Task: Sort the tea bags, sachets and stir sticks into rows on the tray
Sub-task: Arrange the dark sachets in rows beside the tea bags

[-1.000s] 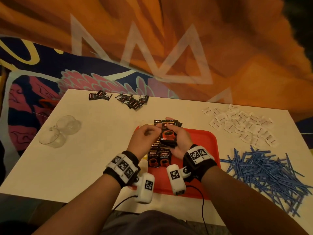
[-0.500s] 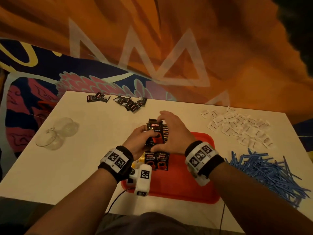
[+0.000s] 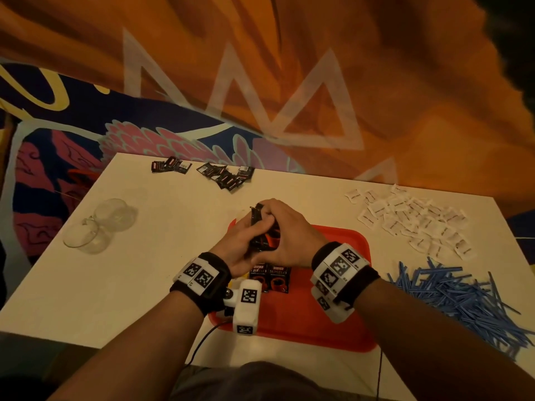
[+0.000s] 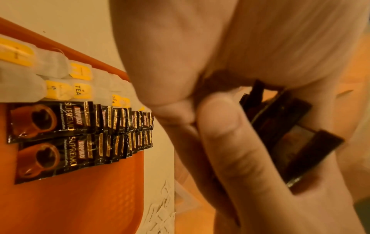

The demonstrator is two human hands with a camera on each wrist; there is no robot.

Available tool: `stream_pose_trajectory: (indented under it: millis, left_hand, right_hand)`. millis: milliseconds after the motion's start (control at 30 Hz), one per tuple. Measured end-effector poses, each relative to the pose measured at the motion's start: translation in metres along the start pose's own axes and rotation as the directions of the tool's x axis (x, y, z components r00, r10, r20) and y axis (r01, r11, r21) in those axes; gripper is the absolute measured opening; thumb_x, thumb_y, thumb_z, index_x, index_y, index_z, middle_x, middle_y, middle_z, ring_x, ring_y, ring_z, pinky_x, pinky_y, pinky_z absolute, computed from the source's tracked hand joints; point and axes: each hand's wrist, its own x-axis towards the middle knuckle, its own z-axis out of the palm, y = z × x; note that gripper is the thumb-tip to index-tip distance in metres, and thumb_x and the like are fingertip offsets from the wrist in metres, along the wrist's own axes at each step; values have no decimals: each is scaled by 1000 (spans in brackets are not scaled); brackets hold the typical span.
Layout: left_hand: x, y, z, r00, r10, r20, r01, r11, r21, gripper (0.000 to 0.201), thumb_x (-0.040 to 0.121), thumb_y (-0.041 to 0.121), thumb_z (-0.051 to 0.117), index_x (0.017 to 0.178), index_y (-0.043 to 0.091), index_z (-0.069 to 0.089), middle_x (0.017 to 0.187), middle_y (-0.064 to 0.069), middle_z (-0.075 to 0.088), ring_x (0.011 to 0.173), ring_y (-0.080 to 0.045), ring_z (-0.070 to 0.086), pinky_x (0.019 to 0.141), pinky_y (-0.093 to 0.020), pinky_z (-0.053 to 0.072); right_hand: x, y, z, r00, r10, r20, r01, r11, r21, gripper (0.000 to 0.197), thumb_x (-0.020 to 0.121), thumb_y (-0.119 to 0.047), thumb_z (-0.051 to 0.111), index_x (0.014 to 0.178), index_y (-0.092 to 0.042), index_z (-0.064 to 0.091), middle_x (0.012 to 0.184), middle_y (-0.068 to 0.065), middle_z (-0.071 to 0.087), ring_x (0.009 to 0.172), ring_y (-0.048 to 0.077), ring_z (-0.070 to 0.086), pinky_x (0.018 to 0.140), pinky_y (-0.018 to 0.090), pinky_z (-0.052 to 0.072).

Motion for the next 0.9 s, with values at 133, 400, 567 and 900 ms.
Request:
stream_pose_trajectory:
  millis: [133, 400, 567, 900]
  left_hand:
    - [1, 6, -4, 997, -71, -23, 70, 996, -49, 24, 72, 4, 57, 96, 7, 62, 87, -12, 65, 79, -25, 67, 69, -35, 57]
    - [8, 8, -6, 959, 67, -275, -18, 984, 176, 19, 94, 2, 55, 110, -1, 65, 95, -20, 73, 81, -28, 73, 64, -34, 58]
    - [12, 9, -16, 918, 143, -369, -55, 970, 238, 31, 86, 1, 70, 117, 1, 66, 109, -23, 72, 100, -37, 71, 89, -52, 57]
    - [16, 11, -12, 906, 152, -396, -29, 954, 300, 9, 87, 5, 71, 95, 5, 69, 93, -18, 74, 90, -36, 72, 83, -51, 58]
  right_hand:
    - [1, 2, 5, 1000, -19, 14, 21, 993, -113, 67, 58, -46, 88, 100, -27, 40, 114, -4, 53, 101, 16, 48, 90, 42, 45]
    - [1, 9, 9, 950, 302, -84, -272, 927, 257, 88, 57, -55, 85, 128, -32, 37, 131, -9, 47, 116, 11, 51, 94, 27, 45]
    - [4, 24, 10, 837, 547, 16, -507, 766, 396, 42, 77, -33, 81, 111, -15, 63, 98, 2, 70, 89, 20, 68, 78, 35, 57]
    - [-8, 25, 14, 852, 522, -49, -484, 819, 309, 12, 76, -17, 82, 85, -19, 74, 74, -7, 68, 70, 8, 64, 66, 21, 49]
